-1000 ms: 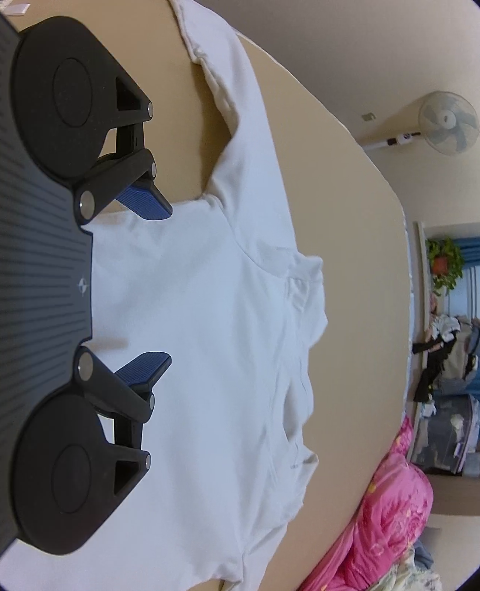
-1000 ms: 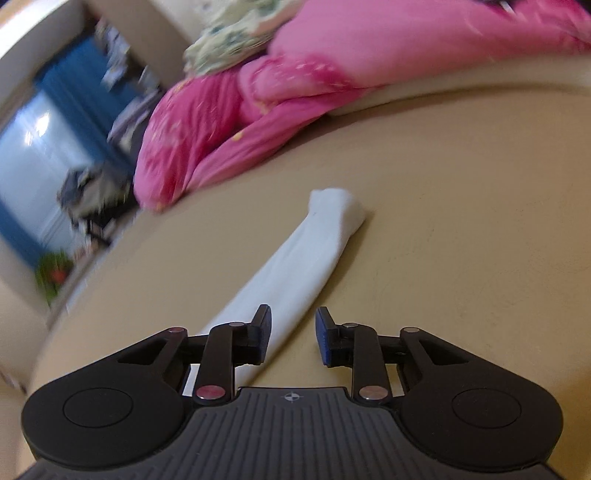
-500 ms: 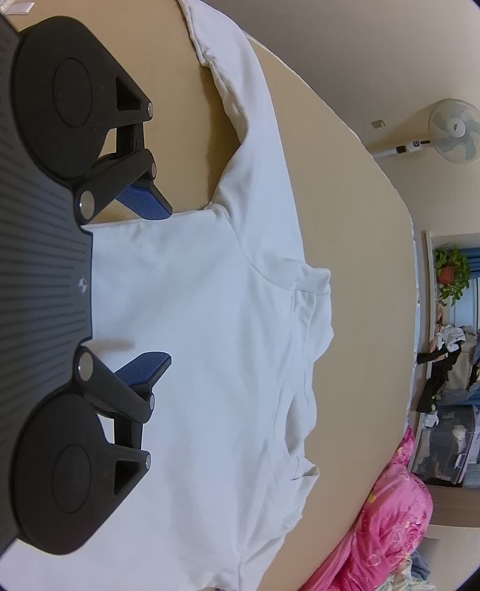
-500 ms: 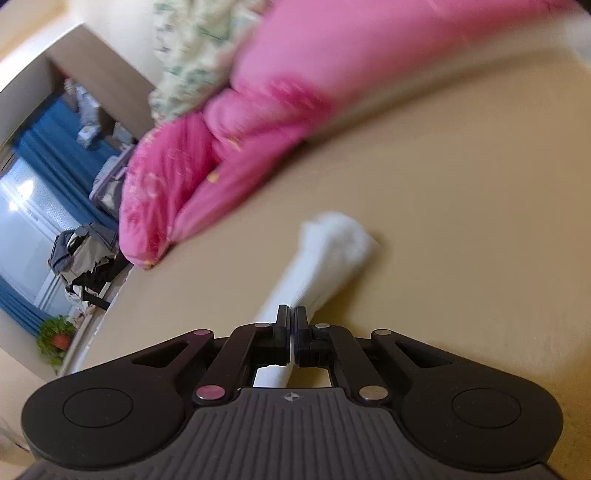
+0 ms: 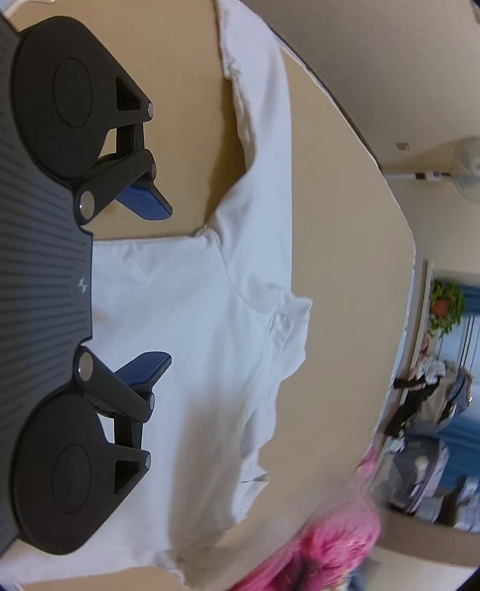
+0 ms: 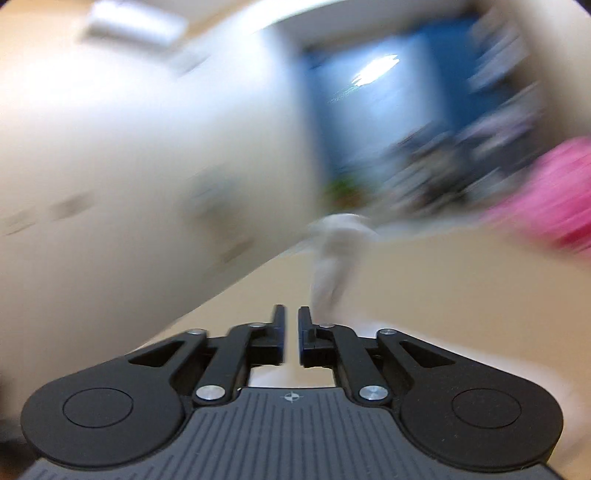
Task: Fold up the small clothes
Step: 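Grasp the other sleeve cuff with the right gripper and lift it, then fold the held sleeve across the shirt body with the right gripper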
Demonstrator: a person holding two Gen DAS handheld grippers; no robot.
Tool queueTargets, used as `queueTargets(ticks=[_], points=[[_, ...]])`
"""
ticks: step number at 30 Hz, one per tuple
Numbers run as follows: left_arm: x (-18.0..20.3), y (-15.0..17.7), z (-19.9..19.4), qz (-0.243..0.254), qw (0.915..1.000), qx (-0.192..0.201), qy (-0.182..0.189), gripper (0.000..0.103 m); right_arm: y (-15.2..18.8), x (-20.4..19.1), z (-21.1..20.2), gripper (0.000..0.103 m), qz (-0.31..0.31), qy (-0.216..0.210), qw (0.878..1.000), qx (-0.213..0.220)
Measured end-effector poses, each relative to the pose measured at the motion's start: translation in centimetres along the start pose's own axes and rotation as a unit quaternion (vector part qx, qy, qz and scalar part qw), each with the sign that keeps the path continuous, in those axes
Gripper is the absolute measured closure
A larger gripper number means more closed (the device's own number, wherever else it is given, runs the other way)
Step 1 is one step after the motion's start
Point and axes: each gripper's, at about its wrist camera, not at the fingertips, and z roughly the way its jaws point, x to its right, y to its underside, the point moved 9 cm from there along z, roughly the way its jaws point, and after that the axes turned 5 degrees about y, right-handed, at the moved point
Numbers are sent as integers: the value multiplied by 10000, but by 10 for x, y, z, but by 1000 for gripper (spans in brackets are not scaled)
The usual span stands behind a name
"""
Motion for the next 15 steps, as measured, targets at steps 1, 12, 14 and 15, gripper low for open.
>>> queueTargets(ticks=[1, 12, 14, 15], points=[[-3, -2, -1, -57, 10000, 8, -3, 21, 20, -23, 12, 79, -82, -230, 9986, -475], [-1, -19, 16, -539, 9955, -177, 757, 66, 55, 43, -38, 61, -684, 1051, 9787, -1625], [5, -23, 28, -600, 9938, -221, 910, 66, 62, 71, -53, 60, -390, 1438, 9777, -1481], [7, -25, 35, -651, 9926, -240, 1001, 66, 67, 90, -56, 60, -101, 1621, 9764, -1426]])
